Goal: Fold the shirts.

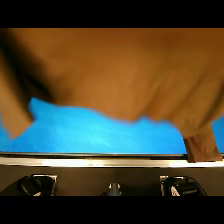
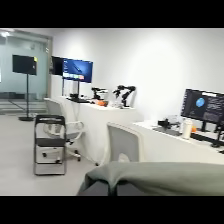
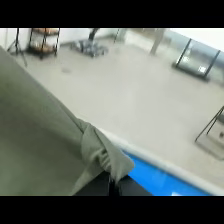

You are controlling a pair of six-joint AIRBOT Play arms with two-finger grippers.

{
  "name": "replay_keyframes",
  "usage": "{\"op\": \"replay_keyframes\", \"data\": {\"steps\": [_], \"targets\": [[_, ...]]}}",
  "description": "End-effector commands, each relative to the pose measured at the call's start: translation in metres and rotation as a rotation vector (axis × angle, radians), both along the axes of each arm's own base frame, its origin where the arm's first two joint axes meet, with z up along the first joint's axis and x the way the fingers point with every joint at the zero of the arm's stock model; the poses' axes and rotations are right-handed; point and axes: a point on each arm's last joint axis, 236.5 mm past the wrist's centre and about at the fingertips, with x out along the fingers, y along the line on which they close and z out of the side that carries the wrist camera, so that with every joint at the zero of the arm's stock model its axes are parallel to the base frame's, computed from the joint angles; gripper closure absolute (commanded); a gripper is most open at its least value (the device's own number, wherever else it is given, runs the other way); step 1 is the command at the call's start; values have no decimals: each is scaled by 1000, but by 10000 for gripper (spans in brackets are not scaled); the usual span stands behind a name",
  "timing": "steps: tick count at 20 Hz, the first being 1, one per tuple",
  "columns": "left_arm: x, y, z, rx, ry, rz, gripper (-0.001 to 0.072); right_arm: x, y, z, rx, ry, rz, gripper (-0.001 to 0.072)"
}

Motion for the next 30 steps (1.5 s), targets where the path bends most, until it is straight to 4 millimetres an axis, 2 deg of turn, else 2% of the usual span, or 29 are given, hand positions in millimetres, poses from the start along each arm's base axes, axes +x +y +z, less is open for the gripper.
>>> {"op": "replay_keyframes", "data": {"steps": [1,3,4,5,7,9,10,12,13,14,16,18,19,20,21,22,24,26,28,30], "targets": [[36,8,-28,105,64,120,682,4,-8,-89,-112,370,-21,690],[74,5,-70,181,179,177,682,-3,-5,-182,-199,767,29,689],[98,2,-100,230,249,204,682,-8,-3,-224,-228,938,60,689],[120,-3,-135,281,325,223,682,-8,0,-257,-242,1044,85,689],[163,-17,-230,403,503,240,682,8,5,-320,-238,1129,97,689],[197,-37,-339,525,660,224,681,44,7,-381,-197,1089,51,688],[210,-47,-397,584,734,210,681,65,5,-409,-174,1039,11,688],[213,-59,-497,662,926,171,681,91,2,-455,-109,989,-64,688],[208,-65,-536,678,1026,149,681,94,2,-474,-60,1011,-101,688],[202,-72,-562,671,1102,125,681,93,2,-487,-31,1047,-123,688],[190,-85,-593,632,1217,81,679,90,4,-507,-12,1120,-139,689],[181,-88,-605,628,1274,65,636,89,5,-514,-9,1141,-138,688],[176,-84,-606,648,1295,65,550,90,5,-513,-10,1138,-138,688],[171,-75,-604,678,1329,69,364,91,5,-513,-16,1130,-134,688],[167,-62,-600,697,1376,82,103,91,5,-513,-27,1128,-126,688],[163,-46,-595,728,1420,90,16,90,5,-513,-39,1126,-117,688],[159,-8,-578,771,1463,95,22,85,5,-515,-63,1143,-98,688],[155,19,-559,694,1495,124,34,74,5,-519,-82,1188,-82,688],[130,14,-555,553,1561,59,35,69,5,-520,-88,1208,-79,688],[93,-11,-574,432,1655,-39,40,69,5,-520,-88,1207,-79,688]]}}
